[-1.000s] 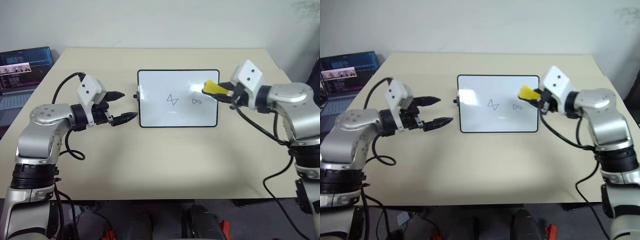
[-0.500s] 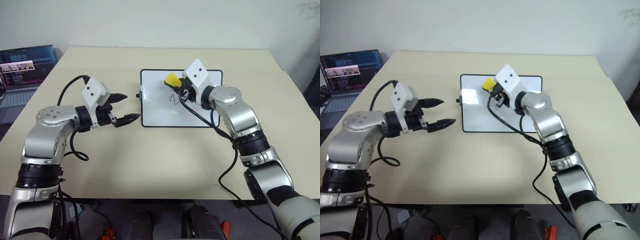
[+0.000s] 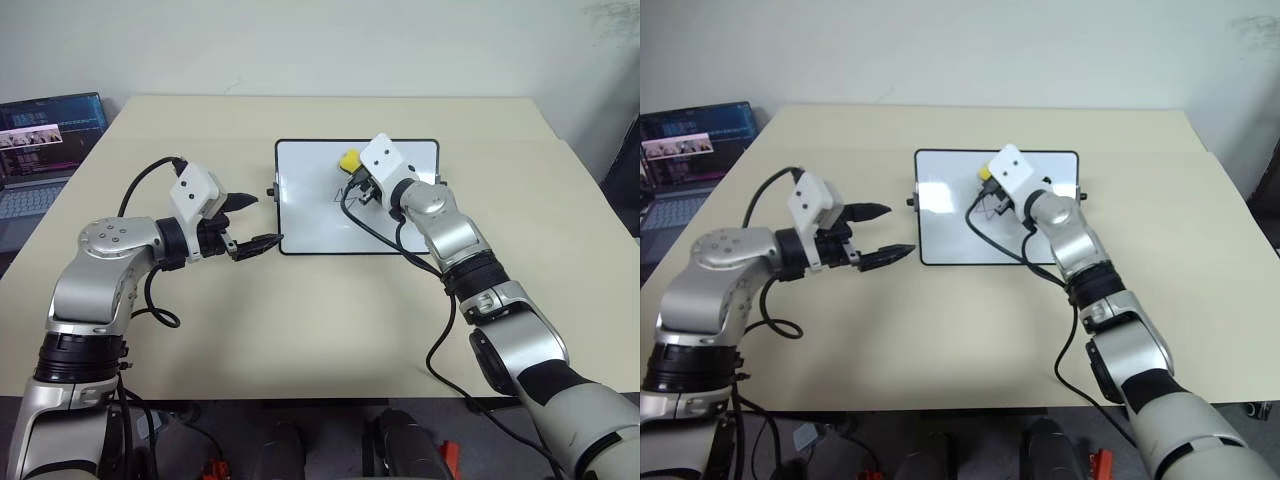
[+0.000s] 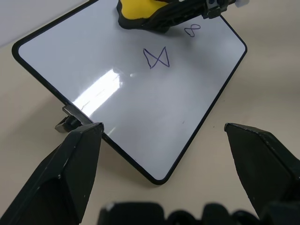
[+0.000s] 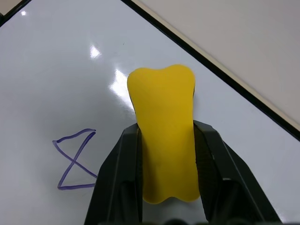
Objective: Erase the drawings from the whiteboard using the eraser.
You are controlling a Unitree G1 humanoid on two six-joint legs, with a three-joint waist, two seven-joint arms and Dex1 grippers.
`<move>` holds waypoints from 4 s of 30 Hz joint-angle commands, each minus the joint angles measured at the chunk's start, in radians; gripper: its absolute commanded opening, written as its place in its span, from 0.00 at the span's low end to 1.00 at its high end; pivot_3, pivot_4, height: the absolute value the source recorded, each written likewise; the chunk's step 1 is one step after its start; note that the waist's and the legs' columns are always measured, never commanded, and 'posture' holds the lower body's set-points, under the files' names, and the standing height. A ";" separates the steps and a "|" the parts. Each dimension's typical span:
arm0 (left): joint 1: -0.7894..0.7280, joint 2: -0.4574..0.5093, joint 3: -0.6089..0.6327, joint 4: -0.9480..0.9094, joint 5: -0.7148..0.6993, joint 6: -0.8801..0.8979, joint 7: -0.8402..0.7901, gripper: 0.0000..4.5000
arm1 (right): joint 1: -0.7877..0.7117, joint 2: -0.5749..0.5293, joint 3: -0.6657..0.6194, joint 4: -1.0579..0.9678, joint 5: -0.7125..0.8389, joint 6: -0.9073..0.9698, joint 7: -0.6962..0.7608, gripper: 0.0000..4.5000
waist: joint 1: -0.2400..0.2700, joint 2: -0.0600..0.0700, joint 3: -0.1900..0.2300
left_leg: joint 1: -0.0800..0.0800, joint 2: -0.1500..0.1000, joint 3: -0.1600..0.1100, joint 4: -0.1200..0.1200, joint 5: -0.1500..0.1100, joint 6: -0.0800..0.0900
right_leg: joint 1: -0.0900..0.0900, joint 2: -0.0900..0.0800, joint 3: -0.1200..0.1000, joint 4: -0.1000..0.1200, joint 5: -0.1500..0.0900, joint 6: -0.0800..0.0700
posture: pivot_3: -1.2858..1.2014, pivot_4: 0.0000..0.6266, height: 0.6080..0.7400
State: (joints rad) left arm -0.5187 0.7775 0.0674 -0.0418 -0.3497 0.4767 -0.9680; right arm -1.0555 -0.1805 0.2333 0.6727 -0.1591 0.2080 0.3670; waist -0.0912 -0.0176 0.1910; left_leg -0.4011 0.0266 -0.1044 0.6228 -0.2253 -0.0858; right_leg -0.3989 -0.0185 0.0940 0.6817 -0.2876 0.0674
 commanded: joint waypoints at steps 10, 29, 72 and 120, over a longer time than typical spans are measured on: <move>0.003 0.015 0.031 -0.053 -0.017 0.010 0.015 1.00 | 0.152 0.012 0.121 -0.025 -0.045 0.003 0.205 0.25 | -0.013 -0.001 -0.001 | 0.011 0.000 -0.001 0.001 0.000 0.000 | 0.012 0.001 0.000 0.000 0.000 0.001 | 0.52 0.24 1.00; -0.024 0.007 0.016 -0.033 -0.014 0.004 0.012 1.00 | 0.090 -0.024 0.070 -0.093 -0.020 0.027 0.189 0.25 | -0.008 -0.001 -0.001 | 0.010 0.001 -0.001 0.002 0.001 0.000 | 0.011 0.002 0.000 0.000 0.000 0.003 | 0.52 0.24 1.00; -0.049 0.025 0.014 0.035 0.010 -0.038 -0.050 1.00 | 0.332 -0.691 -0.204 -0.787 0.205 0.332 0.564 0.25 | 0.008 -0.001 0.001 | 0.000 0.000 0.000 0.001 -0.002 -0.001 | 0.002 0.000 -0.001 -0.002 -0.002 -0.001 | 0.52 0.24 1.00; -0.051 0.020 0.004 0.037 0.009 -0.033 -0.051 1.00 | 0.147 -0.251 -0.085 -0.160 0.109 -0.029 0.219 0.25 | 0.004 -0.001 0.001 | 0.000 0.000 -0.001 0.001 -0.002 -0.001 | 0.002 0.000 -0.001 -0.001 -0.002 -0.001 | 0.52 0.24 1.00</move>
State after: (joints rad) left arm -0.5593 0.7859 0.0517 0.0236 -0.3320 0.4503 -1.0161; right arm -0.8740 -0.4313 0.1616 0.4835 -0.0360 0.2226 0.6074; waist -0.0871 -0.0185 0.1916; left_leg -0.4009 0.0270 -0.1051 0.6239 -0.2274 -0.0865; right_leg -0.3965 -0.0183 0.0927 0.6808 -0.2899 0.0664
